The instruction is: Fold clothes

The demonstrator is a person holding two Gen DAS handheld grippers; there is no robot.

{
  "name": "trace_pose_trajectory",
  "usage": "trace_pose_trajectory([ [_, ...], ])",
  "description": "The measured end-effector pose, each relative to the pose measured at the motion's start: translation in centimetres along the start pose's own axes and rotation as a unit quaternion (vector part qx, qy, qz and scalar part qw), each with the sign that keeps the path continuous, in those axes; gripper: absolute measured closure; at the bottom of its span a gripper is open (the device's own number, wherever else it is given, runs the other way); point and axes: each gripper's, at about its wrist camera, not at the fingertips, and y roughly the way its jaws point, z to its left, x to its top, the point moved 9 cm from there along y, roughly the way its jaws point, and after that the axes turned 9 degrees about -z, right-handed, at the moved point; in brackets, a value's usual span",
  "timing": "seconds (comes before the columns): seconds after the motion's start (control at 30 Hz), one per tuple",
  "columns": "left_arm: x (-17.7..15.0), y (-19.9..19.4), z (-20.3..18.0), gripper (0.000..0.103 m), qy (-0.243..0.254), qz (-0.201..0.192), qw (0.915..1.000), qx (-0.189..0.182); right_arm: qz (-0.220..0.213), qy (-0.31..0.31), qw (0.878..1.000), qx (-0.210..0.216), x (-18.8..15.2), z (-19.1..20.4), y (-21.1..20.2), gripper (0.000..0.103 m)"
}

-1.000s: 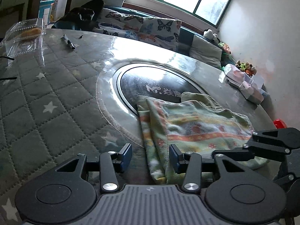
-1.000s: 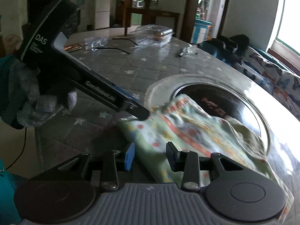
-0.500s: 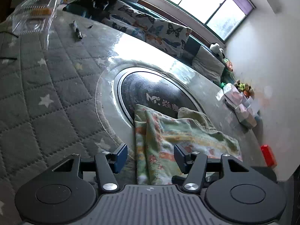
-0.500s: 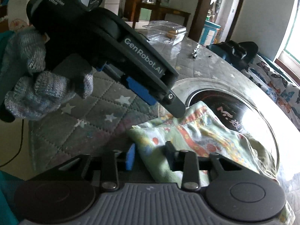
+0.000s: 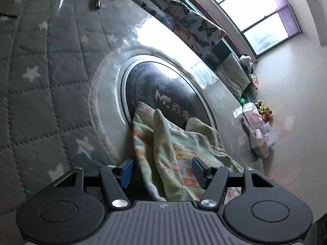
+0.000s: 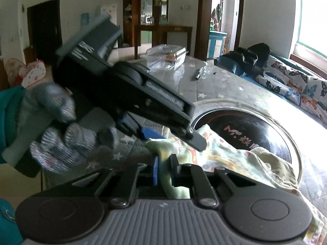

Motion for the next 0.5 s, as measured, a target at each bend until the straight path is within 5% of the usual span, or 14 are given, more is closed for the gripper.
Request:
trace_pose_trajectory([
  [0.03,0.0,0.2,-0.1,0.043,-0.004,0.002,1.0,-0.001,-0.002,0.003,1.0,0.002,0.0,0.0,-0.2,0.093],
  [0.2,-0.4,1.4,0.2,0.085,-0.026,0.015,0.9995,0.004,-0.007,0.009,1.0,0.009,-0.4,0.1,-0.8,0.093],
  [0.5,-0.5,1.5,0.4,0.091,-0.021,0.015,0.9996,0.005,-0.012,0.039,0.999,-0.018,-0.9,-2.3,-3.1,0.08],
])
